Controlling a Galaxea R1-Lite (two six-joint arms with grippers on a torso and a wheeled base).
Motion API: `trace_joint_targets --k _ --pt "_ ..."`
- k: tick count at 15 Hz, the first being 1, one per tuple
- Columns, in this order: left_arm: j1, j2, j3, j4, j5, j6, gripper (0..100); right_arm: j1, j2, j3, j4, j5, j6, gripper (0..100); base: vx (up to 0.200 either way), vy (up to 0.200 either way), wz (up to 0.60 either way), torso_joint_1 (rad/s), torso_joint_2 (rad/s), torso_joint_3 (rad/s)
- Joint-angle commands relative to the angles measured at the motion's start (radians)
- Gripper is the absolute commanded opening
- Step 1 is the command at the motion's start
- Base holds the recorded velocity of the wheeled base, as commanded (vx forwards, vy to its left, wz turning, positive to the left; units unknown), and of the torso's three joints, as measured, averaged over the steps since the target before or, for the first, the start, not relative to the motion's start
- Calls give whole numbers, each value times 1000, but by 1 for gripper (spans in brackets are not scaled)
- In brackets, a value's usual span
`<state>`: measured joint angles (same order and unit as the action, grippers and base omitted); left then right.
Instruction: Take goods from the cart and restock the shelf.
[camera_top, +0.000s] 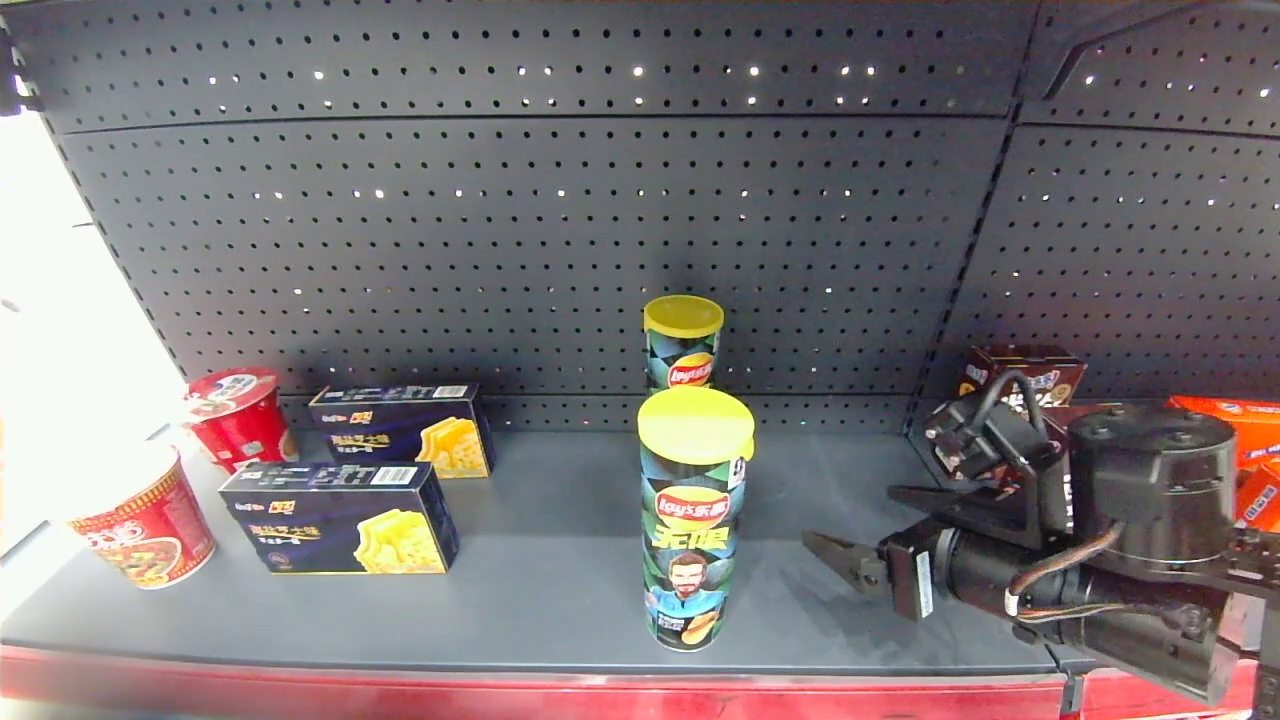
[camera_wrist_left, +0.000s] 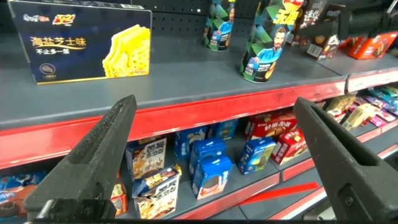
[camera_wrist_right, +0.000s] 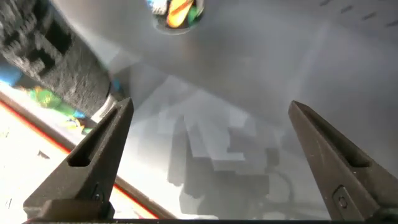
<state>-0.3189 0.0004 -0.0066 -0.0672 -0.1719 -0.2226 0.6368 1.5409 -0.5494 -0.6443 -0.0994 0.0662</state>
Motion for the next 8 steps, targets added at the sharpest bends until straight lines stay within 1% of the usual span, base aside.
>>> trace_joint_targets --k 1,3,5,6,7,8 --pt "0 0 0 0 -4 5 100 -48 -108 26 -2 0 -5 100 0 0 0 0 0 0" --pt "0 0 0 0 -11 9 100 -85 -196 55 5 0 -9 100 0 0 0 0 0 0" --pt "0 0 0 -2 -9 11 100 -154 -326 75 8 0 -11 100 0 0 0 0 0 0" --pt "0 0 0 -2 -9 17 100 -192 -377 75 11 1 -19 100 0 0 0 0 0 0" --pt "0 0 0 -2 -9 45 100 -264 -456 80 32 3 -35 100 0 0 0 0 0 0" --pt "0 0 0 1 -11 61 100 -310 -525 97 55 10 -39 100 0 0 0 0 0 0"
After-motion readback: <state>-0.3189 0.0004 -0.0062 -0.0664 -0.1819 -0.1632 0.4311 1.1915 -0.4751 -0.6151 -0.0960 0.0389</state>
